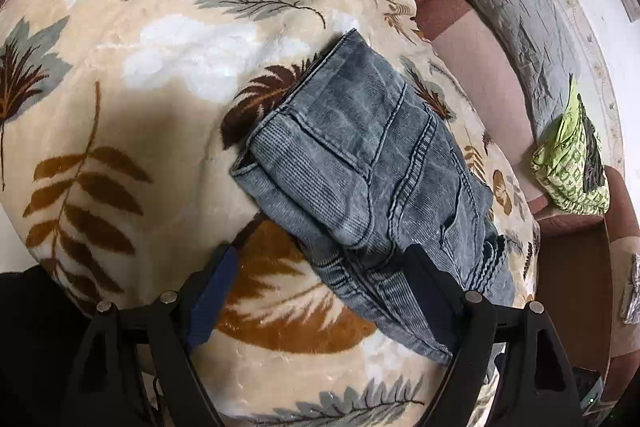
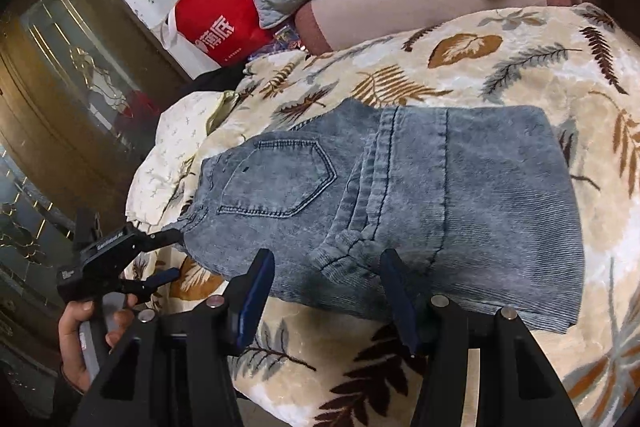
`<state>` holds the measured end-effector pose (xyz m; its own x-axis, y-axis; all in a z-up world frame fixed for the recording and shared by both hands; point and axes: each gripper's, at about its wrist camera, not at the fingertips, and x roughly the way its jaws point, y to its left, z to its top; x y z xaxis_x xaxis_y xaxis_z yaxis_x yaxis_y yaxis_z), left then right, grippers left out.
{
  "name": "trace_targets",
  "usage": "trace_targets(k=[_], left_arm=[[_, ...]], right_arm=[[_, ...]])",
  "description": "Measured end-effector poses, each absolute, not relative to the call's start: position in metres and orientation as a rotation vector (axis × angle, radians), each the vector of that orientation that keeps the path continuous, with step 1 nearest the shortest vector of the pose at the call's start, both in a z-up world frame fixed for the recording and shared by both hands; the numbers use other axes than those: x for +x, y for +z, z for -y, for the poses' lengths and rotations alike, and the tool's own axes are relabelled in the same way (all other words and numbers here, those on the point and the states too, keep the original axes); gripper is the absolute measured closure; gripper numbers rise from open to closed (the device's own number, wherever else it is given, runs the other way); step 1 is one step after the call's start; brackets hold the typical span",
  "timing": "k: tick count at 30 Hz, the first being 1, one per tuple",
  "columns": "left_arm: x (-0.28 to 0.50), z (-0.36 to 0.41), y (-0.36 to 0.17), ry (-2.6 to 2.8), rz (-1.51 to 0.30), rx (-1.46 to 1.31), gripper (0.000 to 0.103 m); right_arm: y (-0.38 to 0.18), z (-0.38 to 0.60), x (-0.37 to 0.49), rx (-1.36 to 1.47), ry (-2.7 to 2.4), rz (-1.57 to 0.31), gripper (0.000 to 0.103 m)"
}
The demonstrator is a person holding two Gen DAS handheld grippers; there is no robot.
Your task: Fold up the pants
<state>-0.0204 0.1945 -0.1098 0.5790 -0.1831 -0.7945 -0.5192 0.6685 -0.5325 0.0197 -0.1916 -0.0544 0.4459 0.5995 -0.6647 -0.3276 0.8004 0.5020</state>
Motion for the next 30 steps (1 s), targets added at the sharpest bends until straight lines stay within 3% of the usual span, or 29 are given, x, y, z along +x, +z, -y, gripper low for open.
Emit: trace_targets(k=[9, 30], left_arm=[[-0.010, -0.180, -0.102, 0.294, -0.966, -0.691, 0.018], [0.002, -0.193, -0.110, 0.246, -0.964, -0.777, 0.018]], right_arm=[[-0.059, 0.191, 0.018, 0.320, 0.571, -0.965, 0.045], [-0.037, 0.173, 0.052, 0.411, 0.644, -1.036, 0.044]])
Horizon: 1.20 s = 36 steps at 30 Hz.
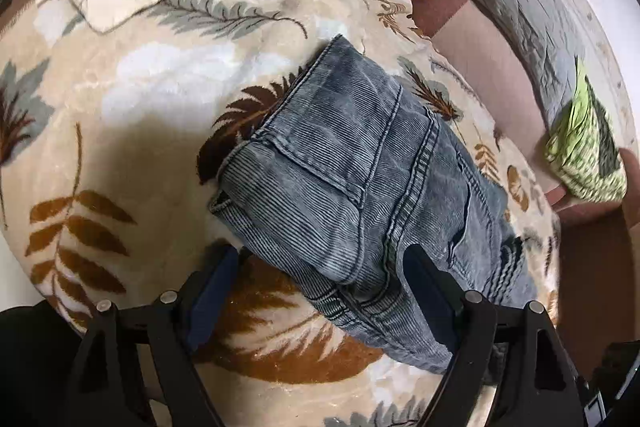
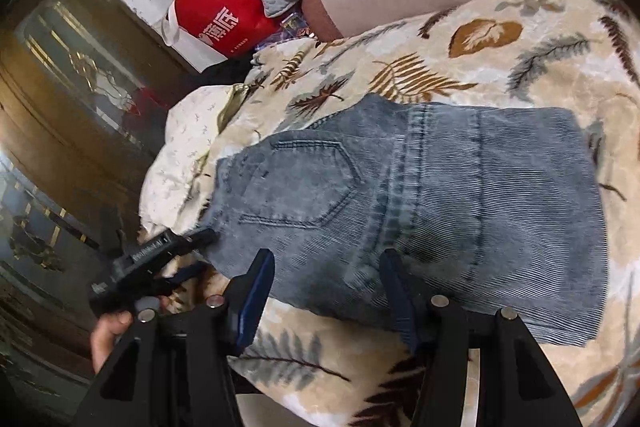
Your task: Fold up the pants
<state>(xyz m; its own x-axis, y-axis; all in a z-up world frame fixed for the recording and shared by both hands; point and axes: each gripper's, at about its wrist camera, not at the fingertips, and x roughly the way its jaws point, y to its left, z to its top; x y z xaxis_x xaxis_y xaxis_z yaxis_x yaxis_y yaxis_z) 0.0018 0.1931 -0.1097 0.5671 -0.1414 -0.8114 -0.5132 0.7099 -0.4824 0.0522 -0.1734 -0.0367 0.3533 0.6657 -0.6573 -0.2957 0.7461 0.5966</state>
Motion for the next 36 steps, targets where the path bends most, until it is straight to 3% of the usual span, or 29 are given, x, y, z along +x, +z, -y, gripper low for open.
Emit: trace_targets(k=[20, 25, 32, 36], left_arm=[[0.008, -0.214, -0.114, 0.209, -0.919, -0.913, 0.019], [0.009, -0.216, -0.116, 0.238, -0.930, -0.855, 0.042], [0.014, -0.203, -0.116, 0.269, -0.958, -0.725, 0.043], [0.011, -0.211, -0.118, 0.224, -0.940, -0.796, 0.037]], right_arm=[[-0.054, 0.116, 0.133, 0.639, 0.697, -1.249, 0.044], [-0.071, 0.124, 0.150, 0.708, 0.627, -1.353, 0.041], [-0.108, 0.099, 0.164, 0.597, 0.531, -1.463, 0.041], [-0.091, 0.093, 0.164, 0.543, 0.530, -1.426, 0.041]])
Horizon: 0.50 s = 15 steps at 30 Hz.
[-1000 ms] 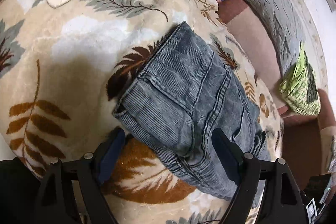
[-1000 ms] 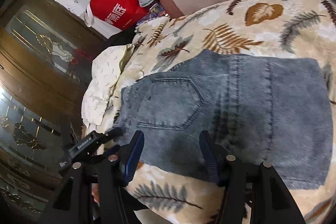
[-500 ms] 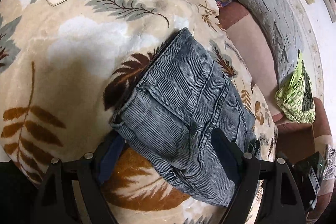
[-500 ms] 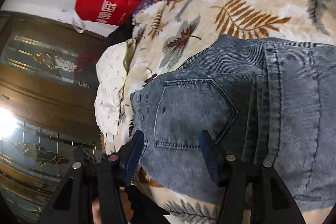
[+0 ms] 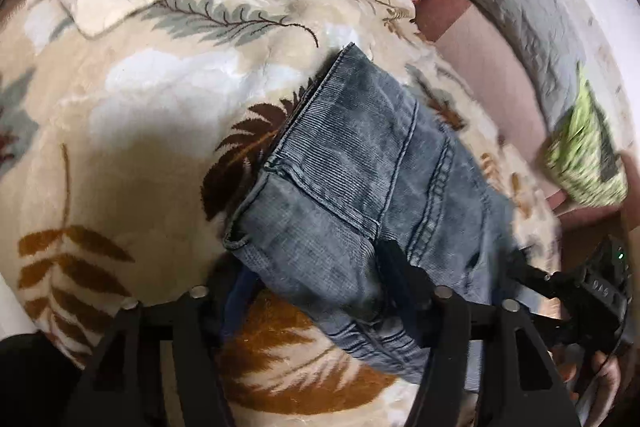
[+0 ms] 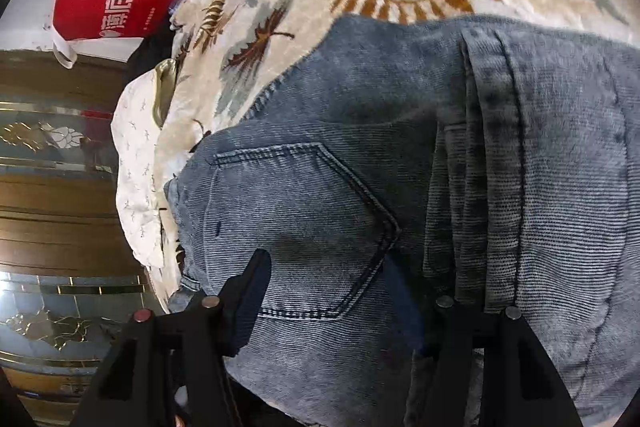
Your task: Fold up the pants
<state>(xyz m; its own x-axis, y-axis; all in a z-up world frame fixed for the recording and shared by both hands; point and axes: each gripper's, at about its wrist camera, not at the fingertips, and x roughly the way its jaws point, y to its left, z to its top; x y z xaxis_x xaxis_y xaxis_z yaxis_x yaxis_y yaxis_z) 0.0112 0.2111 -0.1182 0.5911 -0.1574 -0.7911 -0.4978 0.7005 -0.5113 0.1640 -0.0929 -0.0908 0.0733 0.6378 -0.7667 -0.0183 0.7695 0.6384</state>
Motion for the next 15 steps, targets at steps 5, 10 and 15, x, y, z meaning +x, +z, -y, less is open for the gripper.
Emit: trace_targets(k=[5, 10, 15], left_arm=[[0.009, -0.222, -0.120, 0.194, -0.935, -0.896, 0.052], [0.017, -0.215, -0.113, 0.155, -0.945, -0.859, 0.088], [0.019, -0.199, -0.091, 0.183, -0.909, -0.746, 0.090]], right_arm=[[-0.101, 0.081, 0.167, 0.436, 0.501, -1.466, 0.040], [-0.101, 0.076, 0.167, 0.408, 0.512, -1.443, 0.039], [-0.106, 0.080, 0.166, 0.429, 0.526, -1.436, 0.039]])
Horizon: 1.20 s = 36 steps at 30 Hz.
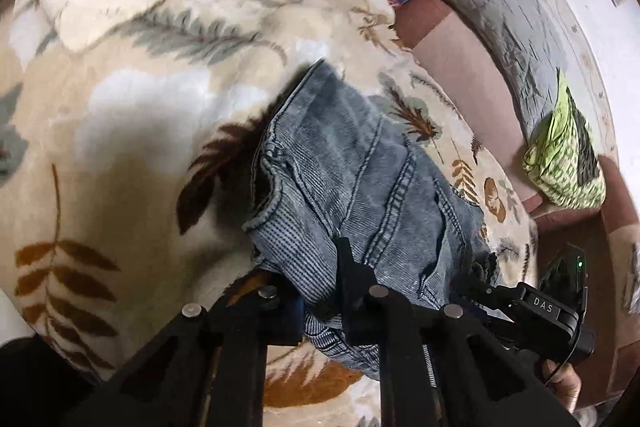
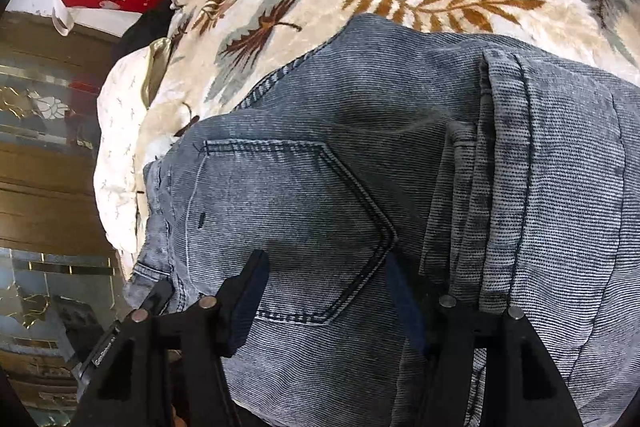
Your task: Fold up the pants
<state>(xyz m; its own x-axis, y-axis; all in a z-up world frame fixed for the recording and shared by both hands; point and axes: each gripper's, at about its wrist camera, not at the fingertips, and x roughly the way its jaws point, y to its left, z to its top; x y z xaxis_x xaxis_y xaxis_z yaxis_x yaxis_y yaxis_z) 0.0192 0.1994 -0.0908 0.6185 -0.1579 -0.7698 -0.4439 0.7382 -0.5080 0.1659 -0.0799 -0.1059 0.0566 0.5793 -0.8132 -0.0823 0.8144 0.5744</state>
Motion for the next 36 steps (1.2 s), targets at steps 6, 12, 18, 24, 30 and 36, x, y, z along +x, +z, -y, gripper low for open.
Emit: trace_targets(k=[6, 12, 18, 24, 30, 36], left_arm=[[0.028, -0.167, -0.053, 0.175, -0.845, -0.550, 0.090], [0.042, -0.131, -0.014, 0.136, -0.792, -0.401, 0.091], [0.057, -0.043, 0.032, 0.034, -0.705, -0.162, 0.092], [0.049, 0.080, 0.033, -0.162, -0.665, 0.092, 0.092], [0.059, 0.173, -0.056, -0.393, -0.937, 0.182, 0.089], [0.053, 0.176, -0.067, -0.454, -1.012, 0.159, 0.056]], right_arm=[[-0.108, 0.085, 0.161, 0.454, 0.521, -1.446, 0.038], [-0.092, 0.126, 0.157, 0.626, 0.589, -1.379, 0.035], [-0.087, 0.222, 0.129, 0.761, 0.548, -1.266, 0.035], [-0.101, 0.314, 0.100, 0.926, 0.473, -1.165, 0.035], [-0.108, 0.392, 0.080, 1.017, 0.351, -1.079, 0.035], [-0.113, 0.419, 0.068, 1.028, 0.292, -1.056, 0.035]])
